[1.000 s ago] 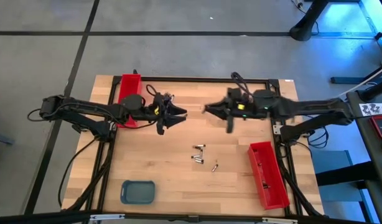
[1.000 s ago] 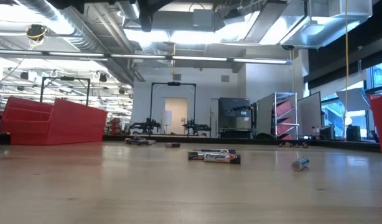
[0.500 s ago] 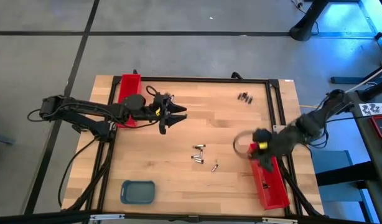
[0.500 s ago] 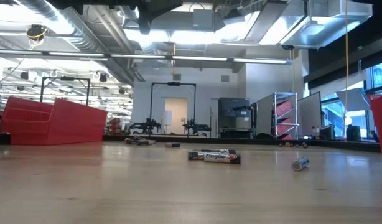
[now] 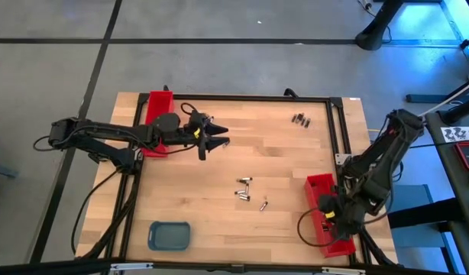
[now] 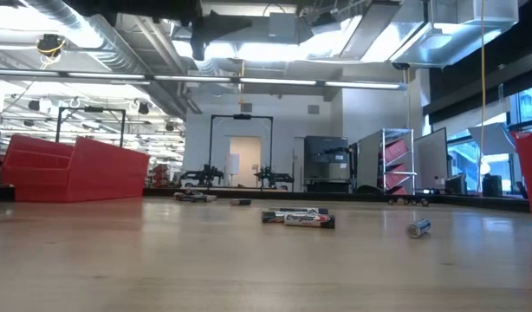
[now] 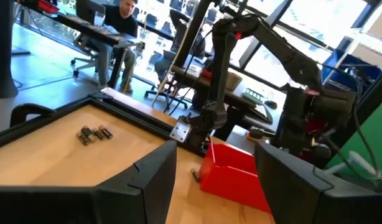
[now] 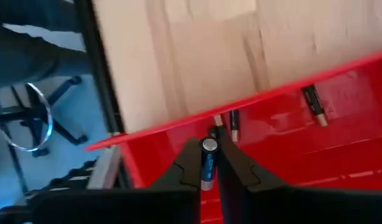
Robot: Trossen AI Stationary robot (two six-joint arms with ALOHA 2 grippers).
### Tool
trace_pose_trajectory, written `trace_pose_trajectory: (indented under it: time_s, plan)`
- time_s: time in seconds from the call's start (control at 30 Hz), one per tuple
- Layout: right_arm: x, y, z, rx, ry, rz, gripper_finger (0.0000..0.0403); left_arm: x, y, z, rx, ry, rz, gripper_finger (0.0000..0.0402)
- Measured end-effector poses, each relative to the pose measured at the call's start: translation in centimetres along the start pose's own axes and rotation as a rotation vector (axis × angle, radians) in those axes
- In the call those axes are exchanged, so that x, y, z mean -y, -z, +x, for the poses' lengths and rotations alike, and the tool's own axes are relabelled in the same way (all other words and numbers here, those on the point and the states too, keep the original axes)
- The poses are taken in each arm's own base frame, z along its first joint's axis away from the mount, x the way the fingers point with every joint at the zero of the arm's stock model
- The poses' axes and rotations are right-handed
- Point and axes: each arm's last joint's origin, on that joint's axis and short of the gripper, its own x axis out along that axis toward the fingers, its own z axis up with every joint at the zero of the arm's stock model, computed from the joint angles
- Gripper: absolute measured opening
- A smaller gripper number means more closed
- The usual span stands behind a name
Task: Sort batteries
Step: Put the small black battery into the bottom red bin
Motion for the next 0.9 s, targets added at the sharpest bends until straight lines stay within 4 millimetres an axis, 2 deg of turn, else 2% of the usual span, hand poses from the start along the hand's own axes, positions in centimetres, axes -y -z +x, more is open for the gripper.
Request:
trace_pose_trajectory:
  time_s: [0.2, 0.43, 0.67, 0.9]
  plan:
    - [2.0, 0.8, 3.0, -0.002, 0.076, 0.000, 0.0021, -0.1, 0.2, 0.0, -0.022, -0.011, -0.024, 0.0205]
    - [3.3, 1.3, 5.6, 0.010, 0.047, -0.025, 0.0021, -0.2, 0.4, 0.0, -0.036, -0.018, -0.056, 0.0205]
    - [4.7, 1.7, 6.4, -0.005, 0.163, -0.125, 0.0021, -0.3, 0.7, 0.0, -0.070, -0.035, -0.068, 0.0205]
    - [4.5, 1.6, 6.5, -0.011, 0.157, -0.241, 0.0023, -0.4, 0.9, -0.1, -0.092, -0.045, -0.070, 0.0205]
